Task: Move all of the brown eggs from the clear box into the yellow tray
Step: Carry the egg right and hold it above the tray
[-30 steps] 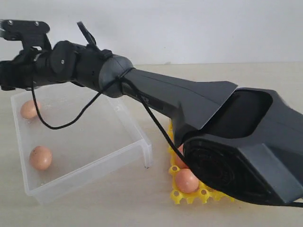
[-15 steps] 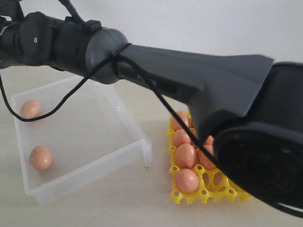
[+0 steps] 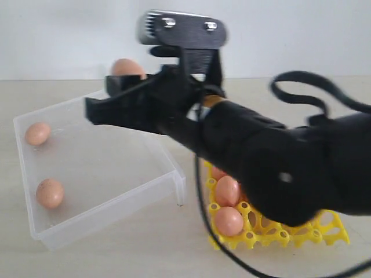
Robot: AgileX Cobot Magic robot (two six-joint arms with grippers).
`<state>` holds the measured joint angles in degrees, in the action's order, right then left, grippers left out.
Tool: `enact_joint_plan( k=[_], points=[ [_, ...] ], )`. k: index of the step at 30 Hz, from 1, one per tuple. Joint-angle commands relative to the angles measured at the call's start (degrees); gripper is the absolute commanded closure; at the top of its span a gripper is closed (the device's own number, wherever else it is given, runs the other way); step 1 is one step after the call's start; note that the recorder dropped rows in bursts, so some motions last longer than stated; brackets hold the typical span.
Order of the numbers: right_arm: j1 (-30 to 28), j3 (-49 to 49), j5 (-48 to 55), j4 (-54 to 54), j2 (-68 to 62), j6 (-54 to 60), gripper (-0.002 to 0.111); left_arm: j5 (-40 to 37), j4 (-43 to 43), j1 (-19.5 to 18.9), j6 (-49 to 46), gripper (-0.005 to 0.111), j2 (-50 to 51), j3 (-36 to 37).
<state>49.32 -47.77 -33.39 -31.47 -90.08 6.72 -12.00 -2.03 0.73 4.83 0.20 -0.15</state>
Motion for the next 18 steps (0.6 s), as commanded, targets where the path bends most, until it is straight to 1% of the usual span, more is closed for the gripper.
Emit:
enact_joint_plan(
  k=[1, 4, 6, 8, 9, 11, 13, 15, 16, 18],
  points=[
    [-5.5, 10.8, 3.5, -1.5, 10.6, -0.8, 0.108, 0.1, -0.1, -0.1, 0.1, 0.103, -0.2, 0.1],
    [-9.9, 17.3, 4.3, -6.3, 17.3, -1.1, 0.108, 0.1, -0.1, -0.1, 0.1, 0.103, -0.2, 0.1],
    [-13.8, 22.2, 5.2, -7.0, 21.3, -2.0, 0.108, 0.1, -0.1, -0.1, 0.1, 0.103, -0.2, 0.1],
    [-17.4, 25.8, 8.6, -6.6, 24.2, -2.4, 0.108, 0.1, -0.1, -0.1, 0.1, 0.103, -0.2, 0.1],
    [-19.1, 27.3, 11.6, -5.3, 25.4, -2.4, 0.108, 0.1, -0.1, -0.1, 0.1, 0.103, -0.2, 0.1],
    [-21.7, 28.6, 18.8, 0.6, 27.0, -2.5, 0.108, 0.1, -0.1, -0.1, 0.1, 0.103, -0.2, 0.1],
    [-22.4, 28.4, 25.8, 9.8, 27.5, -2.5, 0.108, 0.1, -0.1, -0.1, 0.1, 0.103, -0.2, 0.1],
    [-22.4, 28.4, 28.1, 15.4, 27.5, -2.5, 0.108, 0.1, -0.1, -0.1, 0.1, 0.103, -0.2, 0.1],
    [-22.4, 28.4, 28.1, 15.4, 27.5, -2.5, 0.108, 0.1, -0.1, -0.1, 0.1, 0.103, -0.2, 0.1],
    [-22.4, 28.4, 29.4, 15.3, 27.5, -6.0, 0.108, 0.1, -0.1, -0.1, 0.1, 0.103, -0.2, 0.1]
  ],
)
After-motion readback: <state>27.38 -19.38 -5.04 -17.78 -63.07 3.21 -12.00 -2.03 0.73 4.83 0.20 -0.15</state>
